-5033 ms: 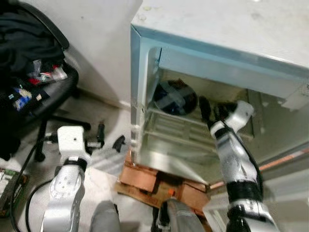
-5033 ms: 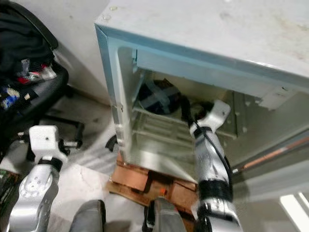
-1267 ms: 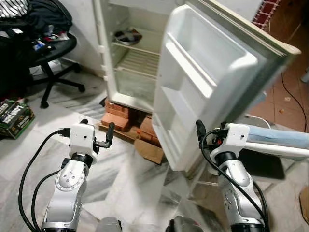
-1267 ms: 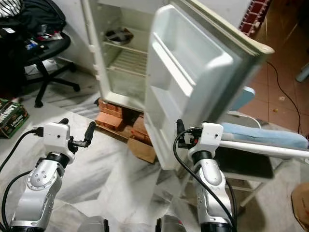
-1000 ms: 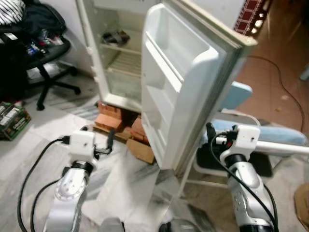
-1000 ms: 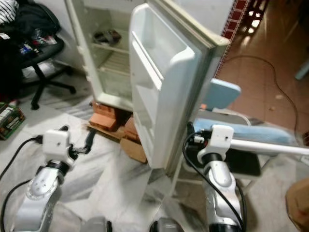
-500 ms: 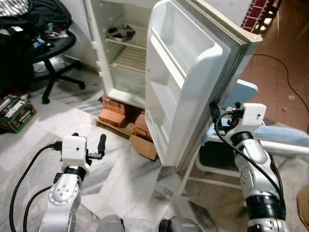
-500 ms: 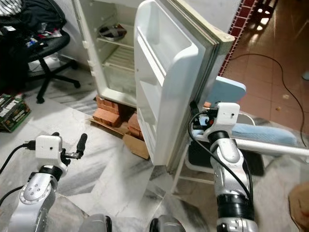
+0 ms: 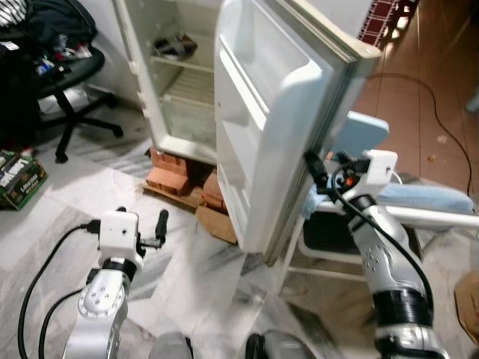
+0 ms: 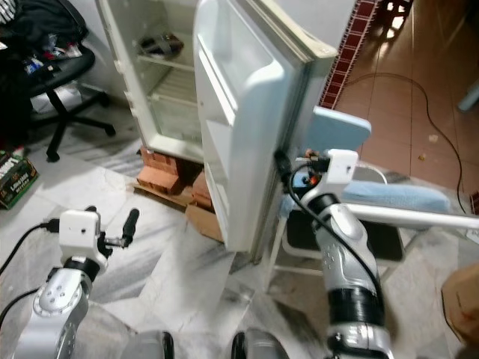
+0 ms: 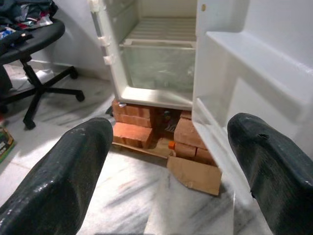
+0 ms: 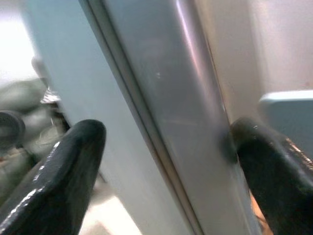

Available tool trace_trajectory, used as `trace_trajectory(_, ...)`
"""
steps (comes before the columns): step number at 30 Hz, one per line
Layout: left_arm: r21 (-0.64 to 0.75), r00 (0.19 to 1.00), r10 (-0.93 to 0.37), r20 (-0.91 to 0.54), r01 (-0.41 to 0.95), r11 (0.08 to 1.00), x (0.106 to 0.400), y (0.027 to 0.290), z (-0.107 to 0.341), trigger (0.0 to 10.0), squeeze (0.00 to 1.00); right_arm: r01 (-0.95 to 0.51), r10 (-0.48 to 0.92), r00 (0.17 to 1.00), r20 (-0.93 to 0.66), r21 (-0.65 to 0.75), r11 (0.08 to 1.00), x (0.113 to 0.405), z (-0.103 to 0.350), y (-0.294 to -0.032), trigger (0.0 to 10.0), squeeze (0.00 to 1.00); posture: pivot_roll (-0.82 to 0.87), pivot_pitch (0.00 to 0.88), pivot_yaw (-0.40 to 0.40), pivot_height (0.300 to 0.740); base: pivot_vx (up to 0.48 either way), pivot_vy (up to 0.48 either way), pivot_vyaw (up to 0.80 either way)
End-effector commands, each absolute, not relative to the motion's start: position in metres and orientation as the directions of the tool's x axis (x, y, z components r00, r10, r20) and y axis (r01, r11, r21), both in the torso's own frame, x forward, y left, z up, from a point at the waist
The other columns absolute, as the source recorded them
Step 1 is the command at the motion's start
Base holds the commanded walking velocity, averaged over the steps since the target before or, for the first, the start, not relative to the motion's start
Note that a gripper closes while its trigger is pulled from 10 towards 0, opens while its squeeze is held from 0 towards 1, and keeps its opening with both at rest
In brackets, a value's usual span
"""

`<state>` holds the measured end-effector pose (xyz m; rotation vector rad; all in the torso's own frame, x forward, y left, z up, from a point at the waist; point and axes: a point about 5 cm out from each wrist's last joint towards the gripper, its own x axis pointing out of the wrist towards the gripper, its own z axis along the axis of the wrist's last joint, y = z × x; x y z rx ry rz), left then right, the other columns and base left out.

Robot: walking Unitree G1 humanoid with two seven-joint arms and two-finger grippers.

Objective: Restocking fridge

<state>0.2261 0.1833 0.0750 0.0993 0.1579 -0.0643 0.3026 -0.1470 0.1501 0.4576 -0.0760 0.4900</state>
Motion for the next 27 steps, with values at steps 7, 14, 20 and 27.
trace_trajectory(7,0.109,0.983,-0.049,-0.175,0.069,0.992,0.222,0.188,0.075,10.0,0.00,-0.753,0.744,0.630,0.222,0.406,0.517,0.260,0.155,-0.110,10.0,0.00,0.08,0.111,-0.024,0.740,0.000,0.000,0.00)
trace_trajectory(14,0.107,0.982,-0.050,-0.182,0.071,0.992,0.221,0.188,0.074,10.0,0.00,-0.712,0.748,0.657,0.094,0.402,0.575,0.253,0.126,-0.134,10.0,0.00,0.07,0.113,-0.023,0.740,0.000,0.000,0.00)
trace_trajectory(20,0.106,0.979,-0.042,-0.201,0.065,0.992,0.224,0.189,0.072,10.0,0.00,-0.411,0.439,0.896,-0.068,0.245,0.878,0.269,0.107,-0.164,10.0,0.00,0.06,0.106,-0.018,0.740,0.000,0.000,0.00)
trace_trajectory(27,0.089,0.978,-0.043,-0.204,0.062,0.994,0.235,0.187,0.071,10.0,0.00,-0.161,0.183,0.979,-0.088,0.220,0.962,0.271,0.101,-0.171,10.0,0.00,0.06,0.080,-0.032,0.740,0.000,0.000,0.00)
